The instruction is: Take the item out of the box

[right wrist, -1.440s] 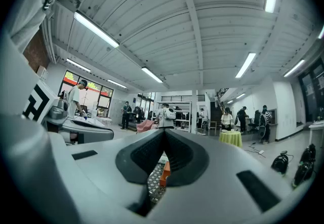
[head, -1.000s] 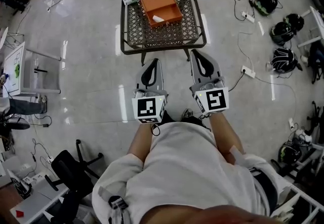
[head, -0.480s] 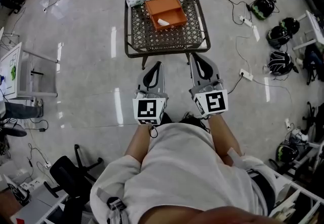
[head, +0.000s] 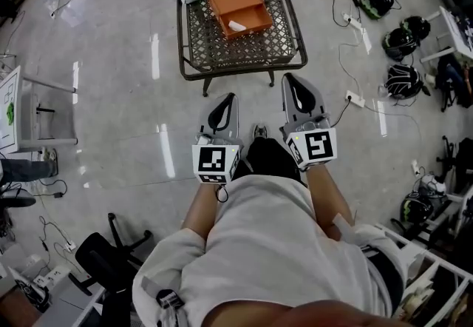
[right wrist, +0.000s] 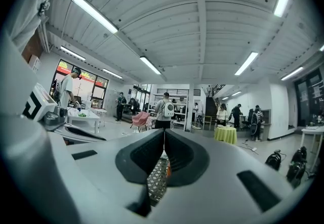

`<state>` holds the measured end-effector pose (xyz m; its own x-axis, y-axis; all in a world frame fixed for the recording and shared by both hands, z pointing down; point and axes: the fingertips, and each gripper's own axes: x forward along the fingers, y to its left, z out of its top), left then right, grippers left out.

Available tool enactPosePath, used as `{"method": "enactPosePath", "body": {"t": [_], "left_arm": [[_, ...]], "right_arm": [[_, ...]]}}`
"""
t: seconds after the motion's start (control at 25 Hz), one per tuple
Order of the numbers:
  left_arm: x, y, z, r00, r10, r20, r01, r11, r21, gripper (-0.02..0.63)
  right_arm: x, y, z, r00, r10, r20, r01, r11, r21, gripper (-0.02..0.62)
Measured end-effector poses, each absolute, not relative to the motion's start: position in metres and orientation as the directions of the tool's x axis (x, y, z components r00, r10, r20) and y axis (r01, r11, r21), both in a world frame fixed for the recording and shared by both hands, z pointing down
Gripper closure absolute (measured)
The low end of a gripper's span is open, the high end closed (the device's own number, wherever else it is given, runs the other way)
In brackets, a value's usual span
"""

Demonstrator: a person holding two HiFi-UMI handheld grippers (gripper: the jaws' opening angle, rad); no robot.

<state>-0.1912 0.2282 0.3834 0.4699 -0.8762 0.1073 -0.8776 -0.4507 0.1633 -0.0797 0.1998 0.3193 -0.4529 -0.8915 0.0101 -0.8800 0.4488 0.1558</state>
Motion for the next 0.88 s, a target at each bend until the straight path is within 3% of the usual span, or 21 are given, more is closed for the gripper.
{"method": "enactPosePath", "body": {"t": [0.6, 0.88], "left_arm": [[-0.193, 0.117, 0.387, 0.483, -0.86, 0.164, -0.875, -0.469, 0.12, 0.595], [-0.166, 0.033, 0.398, 0.502, -0.832, 0.237, -0.864, -0.494, 0.096, 0.595]], "right_arm": [[-0.088, 0.079, 0.344, -0.513, -0.857, 0.041, -0.857, 0.514, 0.033, 0.591], [-0.076, -0.001, 0.356, -0.558, -0.827, 0.066, -0.826, 0.561, 0.056, 0.591]]}}
